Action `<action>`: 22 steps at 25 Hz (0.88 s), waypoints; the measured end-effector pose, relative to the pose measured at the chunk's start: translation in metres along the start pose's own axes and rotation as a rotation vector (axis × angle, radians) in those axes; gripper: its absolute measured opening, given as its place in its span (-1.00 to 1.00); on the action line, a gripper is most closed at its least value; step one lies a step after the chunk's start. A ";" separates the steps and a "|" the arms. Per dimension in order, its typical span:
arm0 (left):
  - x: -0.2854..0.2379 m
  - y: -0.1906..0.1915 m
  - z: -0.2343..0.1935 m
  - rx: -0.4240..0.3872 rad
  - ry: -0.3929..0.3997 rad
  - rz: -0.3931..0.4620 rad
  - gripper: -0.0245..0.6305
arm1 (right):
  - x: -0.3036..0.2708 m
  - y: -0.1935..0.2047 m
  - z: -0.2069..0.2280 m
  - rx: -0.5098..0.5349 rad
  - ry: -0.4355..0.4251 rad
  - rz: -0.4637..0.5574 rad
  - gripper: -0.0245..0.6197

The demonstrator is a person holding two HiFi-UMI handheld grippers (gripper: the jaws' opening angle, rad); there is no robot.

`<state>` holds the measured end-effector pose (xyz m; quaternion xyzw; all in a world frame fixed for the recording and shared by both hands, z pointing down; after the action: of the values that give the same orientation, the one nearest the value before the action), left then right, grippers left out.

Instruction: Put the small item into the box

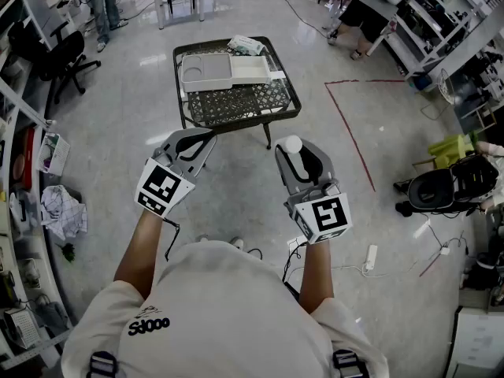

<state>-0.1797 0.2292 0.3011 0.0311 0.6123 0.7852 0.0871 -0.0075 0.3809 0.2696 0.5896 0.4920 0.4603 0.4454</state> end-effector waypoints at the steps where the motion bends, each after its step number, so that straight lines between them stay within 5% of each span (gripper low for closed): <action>1: -0.001 0.000 0.000 0.003 0.000 0.000 -0.91 | 0.000 0.000 0.001 -0.005 0.005 -0.003 -0.49; 22: -0.022 0.005 0.021 0.043 -0.041 -0.049 -0.91 | 0.012 0.017 0.033 -0.072 -0.029 -0.023 -0.49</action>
<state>-0.1557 0.2447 0.3126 0.0342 0.6277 0.7687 0.1180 0.0287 0.3887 0.2819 0.5740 0.4755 0.4641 0.4786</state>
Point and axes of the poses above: the fingertips, and each gripper's own axes: x backward along the fingers, z to its right, y out of its underside, the point moved 7 cm from there along x, backward along the fingers, and after that the axes turned 7 degrees about z, right-handed, at the moved point
